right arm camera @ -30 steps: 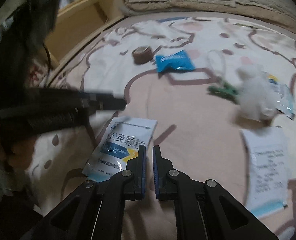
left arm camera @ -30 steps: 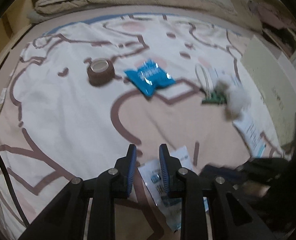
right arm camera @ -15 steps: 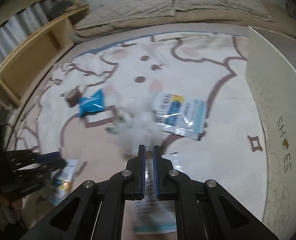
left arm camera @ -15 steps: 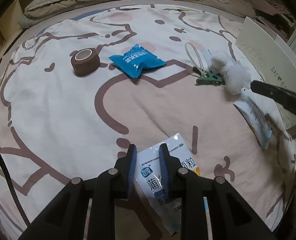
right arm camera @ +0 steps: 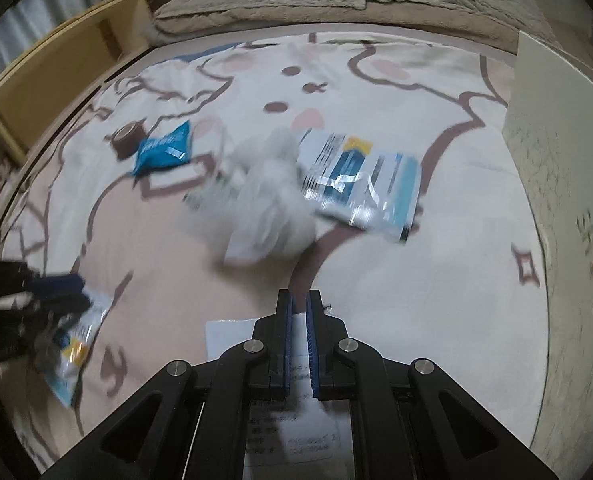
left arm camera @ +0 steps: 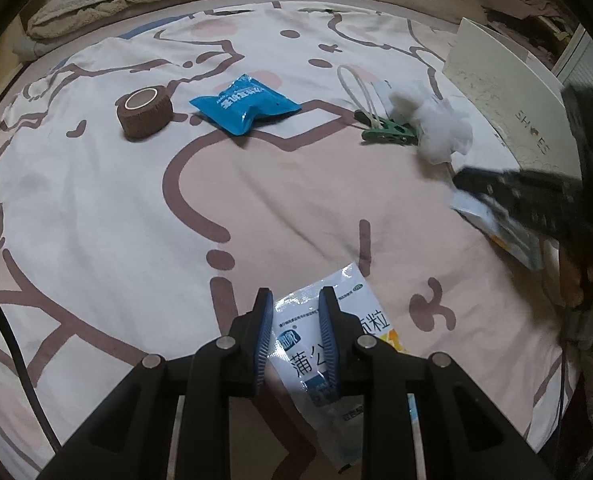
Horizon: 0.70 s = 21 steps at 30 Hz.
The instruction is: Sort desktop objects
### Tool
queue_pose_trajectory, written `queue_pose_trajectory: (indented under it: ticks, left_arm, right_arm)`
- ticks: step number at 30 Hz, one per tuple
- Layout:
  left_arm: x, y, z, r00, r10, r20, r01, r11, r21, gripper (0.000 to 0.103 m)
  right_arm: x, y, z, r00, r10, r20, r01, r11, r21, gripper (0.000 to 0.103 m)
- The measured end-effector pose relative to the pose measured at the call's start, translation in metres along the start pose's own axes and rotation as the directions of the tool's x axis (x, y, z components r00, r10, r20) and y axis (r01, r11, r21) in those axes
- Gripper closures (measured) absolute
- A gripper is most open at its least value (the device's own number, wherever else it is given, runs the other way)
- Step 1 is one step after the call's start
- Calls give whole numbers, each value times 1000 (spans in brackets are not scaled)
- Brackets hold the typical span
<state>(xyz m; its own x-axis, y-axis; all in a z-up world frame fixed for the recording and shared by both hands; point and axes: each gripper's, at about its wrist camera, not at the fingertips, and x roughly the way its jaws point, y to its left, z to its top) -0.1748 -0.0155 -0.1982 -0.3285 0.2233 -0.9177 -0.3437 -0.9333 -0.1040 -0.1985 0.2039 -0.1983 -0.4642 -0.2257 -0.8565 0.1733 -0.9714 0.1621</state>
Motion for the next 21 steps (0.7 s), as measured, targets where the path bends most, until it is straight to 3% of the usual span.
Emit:
queue_pose_trajectory:
  ticks: [5,8,11,17,21]
  left_arm:
    - [-3,-2,-4,1000,10,-10,-11,1000,-11,74]
    - [-4,-4,-5,1000,11,-19,-11,1000,-10,62]
    - [-6,-5,-6,998,-40,-44,38,998,-44,48]
    - [-14,-18,-16,998,-42,-45,42,999,-7,45]
    - [-15,-29,-22,997,-47,-66,49,998,29,34]
  right_arm:
    - [-13,2,-26,1000,27,-3,-27,1000,5,95]
    - [-20,3,-40,999,33,-1,-33,999,14,95]
    - [-26,5,-51,999,33,2,-33,999,17,95]
    - [-34,7,-67,999,45,8,-45,999,29,95]
    - [-35,7,-74,998,45,34,-47,998,42,95]
